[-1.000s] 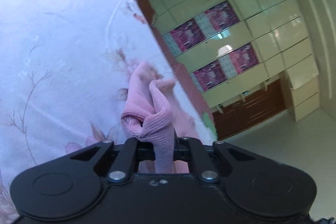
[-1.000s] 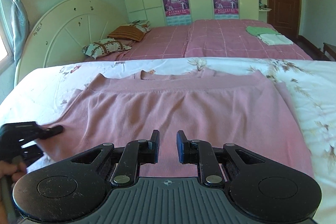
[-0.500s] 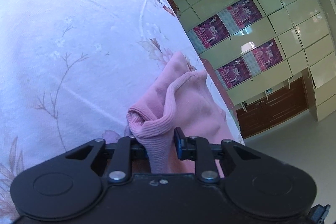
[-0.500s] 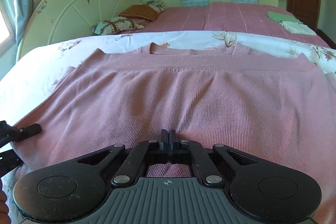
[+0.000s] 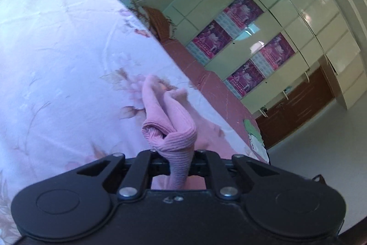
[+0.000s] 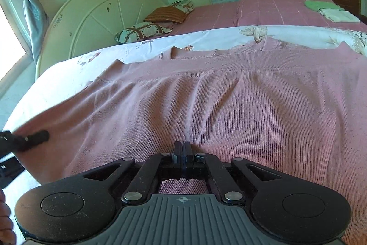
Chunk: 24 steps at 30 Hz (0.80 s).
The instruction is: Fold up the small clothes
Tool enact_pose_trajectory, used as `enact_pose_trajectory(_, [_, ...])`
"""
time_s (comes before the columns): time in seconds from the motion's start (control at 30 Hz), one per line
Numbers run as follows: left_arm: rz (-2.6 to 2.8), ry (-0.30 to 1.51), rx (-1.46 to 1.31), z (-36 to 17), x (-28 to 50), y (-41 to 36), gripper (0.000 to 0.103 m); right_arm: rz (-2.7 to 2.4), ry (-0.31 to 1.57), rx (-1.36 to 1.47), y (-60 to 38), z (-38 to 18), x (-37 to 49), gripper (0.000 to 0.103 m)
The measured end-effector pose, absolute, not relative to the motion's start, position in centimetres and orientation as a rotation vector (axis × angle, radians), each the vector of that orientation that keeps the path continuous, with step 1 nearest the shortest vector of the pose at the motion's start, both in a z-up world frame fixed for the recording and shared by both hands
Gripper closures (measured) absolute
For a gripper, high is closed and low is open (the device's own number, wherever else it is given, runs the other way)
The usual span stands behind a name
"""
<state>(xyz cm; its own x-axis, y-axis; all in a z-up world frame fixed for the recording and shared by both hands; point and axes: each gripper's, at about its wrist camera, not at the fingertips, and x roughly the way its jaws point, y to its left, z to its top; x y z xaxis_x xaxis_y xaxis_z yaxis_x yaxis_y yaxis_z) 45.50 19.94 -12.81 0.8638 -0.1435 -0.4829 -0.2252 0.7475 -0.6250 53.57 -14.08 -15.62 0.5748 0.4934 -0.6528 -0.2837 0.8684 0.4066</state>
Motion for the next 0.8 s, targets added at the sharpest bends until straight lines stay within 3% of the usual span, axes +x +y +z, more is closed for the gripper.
enact_pose_trajectory(0.23, [-0.210, 0.609, -0.302, -6.4, 49.7, 3.5, 0.096, 0.348, 0.739, 0.627, -24.4, -13.3, 52.2, 0.103])
enact_pose_trajectory(0.43, [-0.434, 0.804, -0.003, -11.6, 51.0, -12.0, 0.094, 0.232, 0.672, 0.741, -37.6, -11.8, 48.8, 0.103])
enact_pose_trajectory(0.47, [-0.473, 0.866, 0.031, -13.2, 51.0, -14.0, 0.086, 0.222, 0.674, 0.746, -39.0, -11.8, 48.2, 0.101])
enact_pose_trajectory(0.5, [-0.493, 0.911, 0.054, -14.1, 50.8, -15.7, 0.073, 0.208, 0.676, 0.747, -40.2, -11.8, 47.7, 0.082])
enact_pose_trajectory(0.53, [-0.501, 0.900, 0.089, -14.7, 49.7, -16.7, 0.067, 0.190, 0.677, 0.748, -41.3, -11.9, 47.1, 0.062])
enact_pose_trajectory(0.57, [-0.521, 0.856, 0.106, -14.2, 48.6, -17.2, 0.054, 0.179, 0.663, 0.750, -42.1, -11.8, 46.4, 0.036])
enact_pose_trajectory(0.63, [-0.568, 0.826, 0.042, -12.7, 47.7, -15.8, 0.052, 0.203, 0.655, 0.752, -43.2, -11.7, 45.5, 0.036])
enact_pose_trajectory(0.7, [-0.536, 0.757, -0.009, -10.9, 47.0, -12.8, 0.049, 0.245, 0.658, 0.767, -43.5, -11.7, 44.9, 0.049])
enact_pose_trajectory(0.8, [-0.390, 0.675, -0.017, -9.5, 48.0, -7.9, 0.044, 0.327, 0.681, 0.780, -43.2, -11.7, 45.2, 0.052])
